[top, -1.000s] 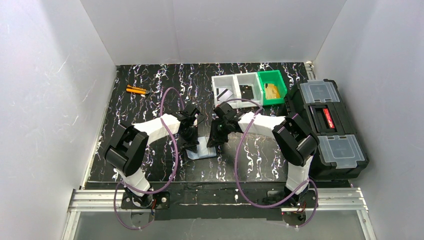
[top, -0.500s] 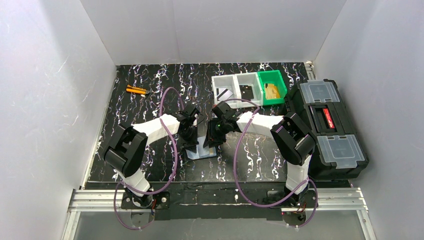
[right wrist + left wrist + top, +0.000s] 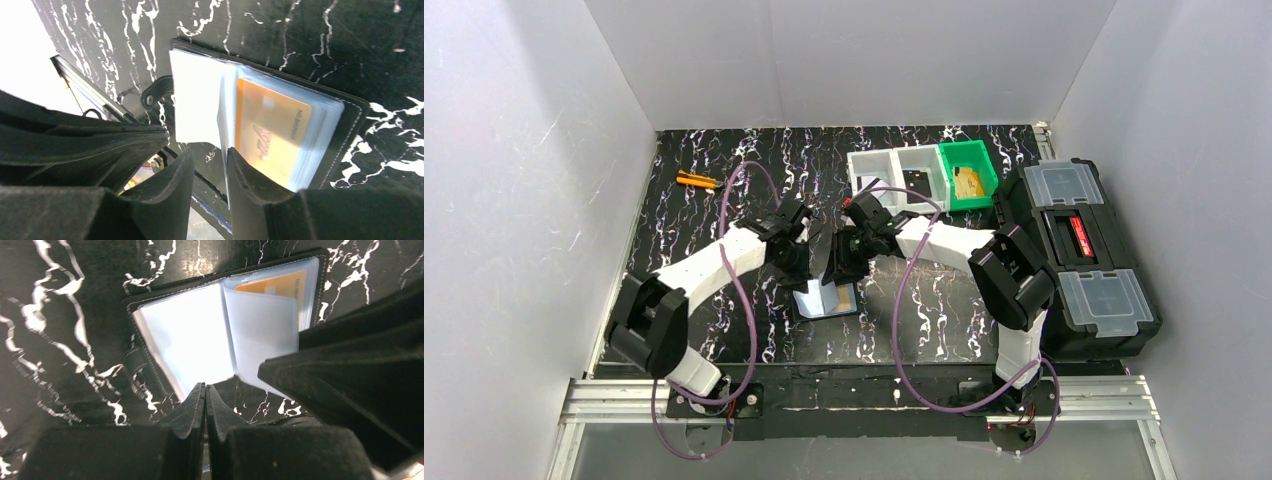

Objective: Take the credit cards out of the card holder
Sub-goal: Remove the credit card from the card holder.

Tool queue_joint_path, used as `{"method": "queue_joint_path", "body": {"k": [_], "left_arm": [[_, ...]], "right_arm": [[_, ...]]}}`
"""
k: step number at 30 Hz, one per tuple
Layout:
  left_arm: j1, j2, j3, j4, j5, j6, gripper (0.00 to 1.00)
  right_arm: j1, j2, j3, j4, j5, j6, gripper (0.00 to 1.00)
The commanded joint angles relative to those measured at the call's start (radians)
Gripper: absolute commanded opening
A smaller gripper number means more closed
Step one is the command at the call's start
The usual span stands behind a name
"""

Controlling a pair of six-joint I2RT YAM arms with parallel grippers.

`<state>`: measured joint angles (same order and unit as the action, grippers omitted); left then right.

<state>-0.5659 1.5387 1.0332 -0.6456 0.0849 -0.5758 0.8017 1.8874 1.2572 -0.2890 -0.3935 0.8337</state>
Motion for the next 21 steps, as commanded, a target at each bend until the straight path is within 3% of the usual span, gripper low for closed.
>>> {"method": "queue_joint_path", "body": {"k": [1, 11, 21], "left_arm": [[0.025, -0.133, 0.056, -0.131, -0.094, 0.016, 0.01], [0.063, -0.288, 0.134, -0.272, -0.120, 0.029, 0.06], [0.073, -0.315, 0.137, -0.291, -0.086, 0.039, 0.09]], "right_arm": [[0.014, -0.013, 0.064, 0.017, -0.050, -0.009, 0.39], [0.067, 0.113, 0.205, -0.009, -0.088, 0.002, 0.46], [0.090, 0.229, 0.281, -0.025, -0.097, 0.025, 0.56]]}}
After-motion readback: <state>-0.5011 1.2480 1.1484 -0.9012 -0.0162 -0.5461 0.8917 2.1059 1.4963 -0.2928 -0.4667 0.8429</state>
